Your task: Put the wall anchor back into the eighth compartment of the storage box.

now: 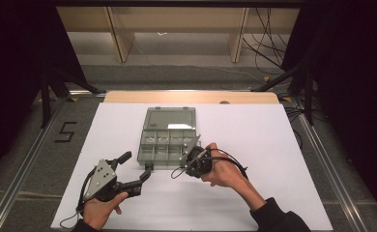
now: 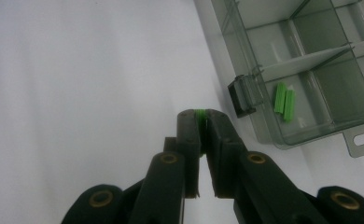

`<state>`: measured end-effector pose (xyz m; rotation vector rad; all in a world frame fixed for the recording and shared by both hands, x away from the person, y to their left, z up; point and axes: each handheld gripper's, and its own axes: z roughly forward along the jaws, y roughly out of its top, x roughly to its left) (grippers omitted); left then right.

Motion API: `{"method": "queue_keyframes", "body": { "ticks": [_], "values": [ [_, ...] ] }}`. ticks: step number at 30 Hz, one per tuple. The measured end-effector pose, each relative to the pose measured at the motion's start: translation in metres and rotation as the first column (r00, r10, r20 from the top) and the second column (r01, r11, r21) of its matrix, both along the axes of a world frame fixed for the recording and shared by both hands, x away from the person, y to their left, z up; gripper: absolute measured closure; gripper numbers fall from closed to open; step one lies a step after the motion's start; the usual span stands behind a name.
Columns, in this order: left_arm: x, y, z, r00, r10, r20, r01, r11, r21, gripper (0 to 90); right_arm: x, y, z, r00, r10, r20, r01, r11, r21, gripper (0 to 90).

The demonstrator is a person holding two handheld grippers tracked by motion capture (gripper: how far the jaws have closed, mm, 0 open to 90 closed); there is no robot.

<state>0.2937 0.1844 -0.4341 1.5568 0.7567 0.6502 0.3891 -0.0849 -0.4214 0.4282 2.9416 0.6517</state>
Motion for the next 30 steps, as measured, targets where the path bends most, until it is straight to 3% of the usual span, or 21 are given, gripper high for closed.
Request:
{"method": "queue_keyframes", "body": {
  "ticks": [17,30],
  "values": [
    [0.000,0.000,0.000,1.0000,0.001,0.000,-0.001,1.0000,0.002,16.6,0.011,-0.004,0.013,0.9991,-0.033,0.026,0.032,0.999,0.041,84.4],
    [0.000,0.001,0.000,1.0000,0.006,-0.001,-0.006,1.0000,0.006,16.6,0.031,0.001,0.015,0.9960,-0.079,0.043,0.076,0.995,0.063,84.4]
  ]
}}
